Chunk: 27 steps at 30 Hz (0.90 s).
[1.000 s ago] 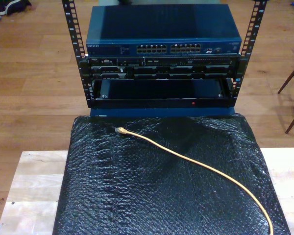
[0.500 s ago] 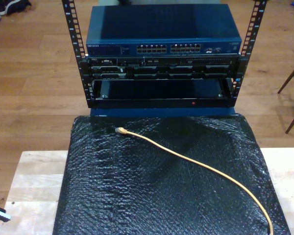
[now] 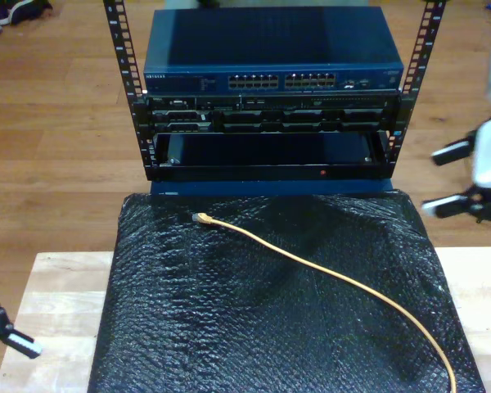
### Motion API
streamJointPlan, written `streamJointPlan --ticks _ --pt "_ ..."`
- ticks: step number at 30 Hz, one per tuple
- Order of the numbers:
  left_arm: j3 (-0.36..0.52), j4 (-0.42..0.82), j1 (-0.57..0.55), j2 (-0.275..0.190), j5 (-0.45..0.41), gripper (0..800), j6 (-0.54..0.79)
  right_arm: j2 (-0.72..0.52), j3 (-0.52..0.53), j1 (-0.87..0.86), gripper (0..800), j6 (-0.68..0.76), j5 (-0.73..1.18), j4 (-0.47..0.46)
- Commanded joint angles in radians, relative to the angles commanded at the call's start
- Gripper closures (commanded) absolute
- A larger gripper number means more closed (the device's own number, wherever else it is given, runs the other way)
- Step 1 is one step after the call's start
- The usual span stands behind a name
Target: Grab the cable and plug it in
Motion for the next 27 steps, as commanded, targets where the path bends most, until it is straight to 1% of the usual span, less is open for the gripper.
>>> streamJointPlan --ticks 3,6,10,13,19,27 --pt "0.0 -0.015 -0.018 0.003 -0.005 0 -0.012 0.031 0.002 0.069 3 0.008 -0.069 -0.002" --pt "0.0 -0.029 -0.023 0.012 -0.032 0 -0.034 0.069 0.0 0.132 3 0.046 -0.12 -0.006" --pt "0.002 -0.031 -0.046 0.031 -0.051 0 -0.051 0.117 -0.008 0.187 3 0.051 -0.175 -0.017" --pt "0.002 -0.031 -0.054 0.034 -0.064 0 -0.066 0.16 -0.018 0.218 4 0.051 -0.215 -0.015" --pt "0.003 -0.032 -0.06 0.038 -0.071 0 -0.081 0.239 -0.031 0.336 4 0.052 -0.313 -0.017" --pt "0.009 -0.032 -0.06 0.04 -0.071 0 -0.084 0.361 -0.081 0.42 23 0.054 -0.345 -0.017"
